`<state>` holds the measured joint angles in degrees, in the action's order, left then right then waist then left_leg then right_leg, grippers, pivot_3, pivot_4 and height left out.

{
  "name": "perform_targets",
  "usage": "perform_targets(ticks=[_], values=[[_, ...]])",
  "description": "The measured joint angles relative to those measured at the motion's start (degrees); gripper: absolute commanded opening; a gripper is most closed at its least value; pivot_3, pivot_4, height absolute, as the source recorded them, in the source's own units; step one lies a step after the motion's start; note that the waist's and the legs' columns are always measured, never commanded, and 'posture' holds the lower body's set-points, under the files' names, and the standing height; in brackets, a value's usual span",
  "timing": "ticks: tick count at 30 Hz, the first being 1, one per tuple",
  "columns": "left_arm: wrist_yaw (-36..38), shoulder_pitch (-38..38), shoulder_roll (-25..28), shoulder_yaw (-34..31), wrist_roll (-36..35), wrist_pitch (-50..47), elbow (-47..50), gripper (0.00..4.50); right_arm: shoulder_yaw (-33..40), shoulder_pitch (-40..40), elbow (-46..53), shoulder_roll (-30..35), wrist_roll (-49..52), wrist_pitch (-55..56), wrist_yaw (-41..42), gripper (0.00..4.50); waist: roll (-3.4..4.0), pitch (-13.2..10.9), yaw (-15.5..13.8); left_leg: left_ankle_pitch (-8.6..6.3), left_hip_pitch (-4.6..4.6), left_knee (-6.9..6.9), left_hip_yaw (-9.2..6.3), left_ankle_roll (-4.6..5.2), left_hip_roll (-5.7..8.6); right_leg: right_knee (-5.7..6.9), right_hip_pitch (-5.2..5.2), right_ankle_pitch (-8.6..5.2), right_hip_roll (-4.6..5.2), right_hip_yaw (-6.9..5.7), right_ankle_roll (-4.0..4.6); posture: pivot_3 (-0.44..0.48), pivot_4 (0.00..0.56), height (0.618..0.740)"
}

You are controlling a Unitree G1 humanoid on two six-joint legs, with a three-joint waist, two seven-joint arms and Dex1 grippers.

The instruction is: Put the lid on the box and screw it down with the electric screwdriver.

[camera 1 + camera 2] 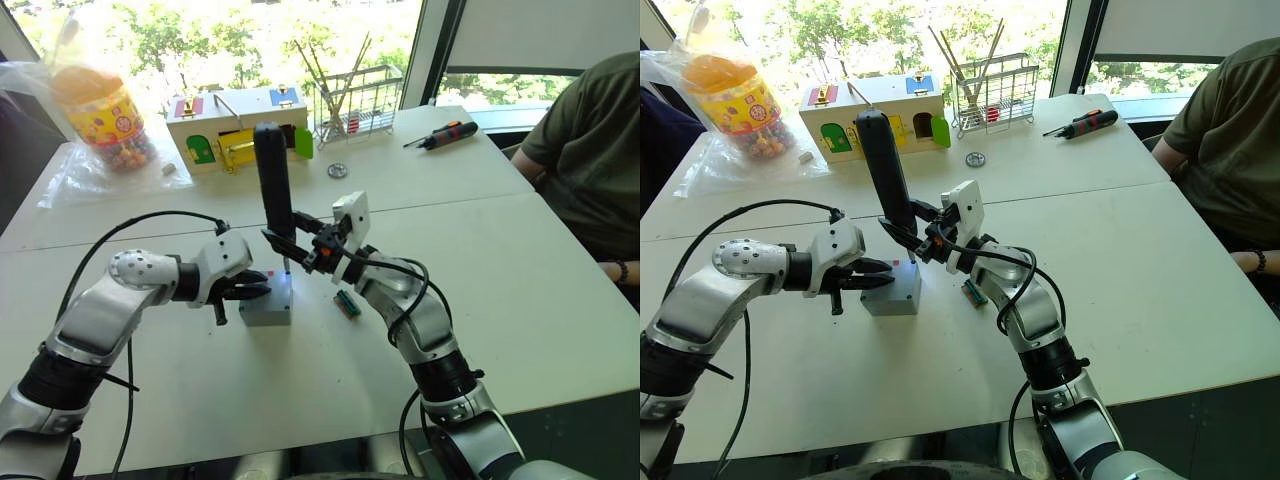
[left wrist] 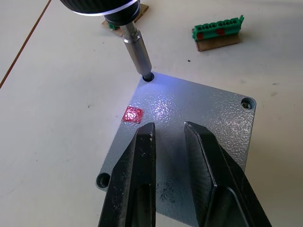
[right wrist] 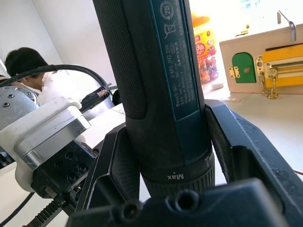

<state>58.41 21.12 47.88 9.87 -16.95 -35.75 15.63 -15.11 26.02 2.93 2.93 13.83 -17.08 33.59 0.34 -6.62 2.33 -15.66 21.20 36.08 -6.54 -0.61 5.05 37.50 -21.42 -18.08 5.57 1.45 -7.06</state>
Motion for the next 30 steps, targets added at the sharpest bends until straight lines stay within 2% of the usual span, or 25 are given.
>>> perform_targets(ticks=[6,11,13,15,16,19,22,24,26,29,30], values=[[0.1,0.0,-0.3,0.0,0.1,0.5,-0.3,0.94,1.1,0.1,2.0,-0.2,1.2,-2.3,-1.2,1.80,0.02,0.0,-0.3,0.01,0.06,0.00,-0.01,-0.01,0.00,-0.07,-0.01,0.00,0.01,0.00,0.00,0.000,0.150,0.740],[0.3,0.1,-0.3,-0.1,0.0,1.5,-0.5,0.94,4.1,1.5,7.1,-0.3,5.4,-12.1,-4.7,1.80,0.03,-0.4,-0.5,0.04,0.28,0.01,-0.04,-0.07,0.01,-0.08,-0.22,0.00,0.04,0.00,0.00,0.000,0.150,0.740],[0.7,0.6,-0.3,-0.3,-0.6,1.1,-0.5,0.94,6.9,3.2,8.7,-0.5,8.1,-16.8,-6.9,1.80,0.01,-0.7,-0.7,0.08,0.51,0.03,-0.04,-0.13,0.01,-0.04,-0.44,0.01,0.06,0.01,0.01,0.000,0.150,0.740],[1.2,1.4,-0.3,-1.0,-1.9,-0.1,-0.5,0.94,10.7,6.7,10.5,0.0,10.9,-20.6,-9.2,1.80,-0.03,-0.7,-0.9,0.20,1.27,0.21,-0.04,-0.29,0.04,0.27,-1.06,0.03,0.04,0.01,0.01,0.000,0.150,0.740],[1.5,1.7,-0.3,-1.7,-3.0,-1.0,-0.6,0.94,13.5,9.5,11.5,0.5,13.2,-23.0,-10.7,1.80,-0.11,-1.0,-1.0,0.42,1.51,0.29,-0.01,-0.67,0.08,0.55,-1.34,0.03,0.07,0.03,0.01,0.000,0.150,0.740],[2.5,4.3,-0.4,-5.0,-7.4,-3.8,-1.0,0.94,23.3,19.0,13.0,3.1,20.3,-30.3,-16.5,1.80,-0.18,-1.3,-1.2,0.55,2.27,0.53,-0.19,-0.85,0.03,0.72,-2.05,0.05,0.06,-0.10,0.03,0.000,0.150,0.740],[2.7,9.8,-0.9,-8.7,-11.5,-6.7,-0.9,0.94,32.2,26.5,12.2,8.8,27.1,-40.8,-22.2,1.80,-0.15,-1.4,-1.3,0.53,2.28,0.67,-0.21,-0.82,0.04,0.66,-1.90,0.05,0.08,-0.18,0.04,0.000,0.150,0.740],[2.5,12.7,-2.0,-9.6,-13.9,-8.1,-0.4,0.94,34.6,28.8,10.0,15.6,29.8,-48.7,-22.6,1.80,-0.13,-1.4,-1.4,0.48,2.28,0.77,-0.14,-0.72,0.08,0.61,-1.80,0.04,0.11,-0.16,0.03,0.000,0.150,0.740],[2.5,14.4,-3.9,-9.4,-16.3,-9.1,1.4,0.94,34.0,29.7,6.2,25.6,30.9,-58.4,-20.4,1.80,-0.16,-1.6,-1.5,0.38,2.29,0.94,-0.06,-0.55,0.08,0.56,-1.70,0.04,0.14,-0.14,0.03,0.000,0.150,0.740],[2.5,15.1,-5.4,-6.5,-15.9,-8.3,3.2,0.94,26.2,26.9,1.2,40.1,29.9,-65.9,-14.1,1.80,-0.26,-1.8,-1.5,0.20,2.30,0.97,0.05,-0.24,0.09,0.53,-1.68,0.04,0.21,-0.13,0.02,0.000,0.150,0.740],[2.7,14.7,-5.4,-5.2,-15.4,-7.7,3.6,0.94,24.1,25.4,-1.0,42.8,29.1,-67.6,-12.7,1.80,-0.30,-1.8,-1.4,0.17,2.30,0.97,0.06,-0.19,0.08,0.54,-1.68,0.04,0.20,-0.12,0.02,0.000,0.150,0.740]])
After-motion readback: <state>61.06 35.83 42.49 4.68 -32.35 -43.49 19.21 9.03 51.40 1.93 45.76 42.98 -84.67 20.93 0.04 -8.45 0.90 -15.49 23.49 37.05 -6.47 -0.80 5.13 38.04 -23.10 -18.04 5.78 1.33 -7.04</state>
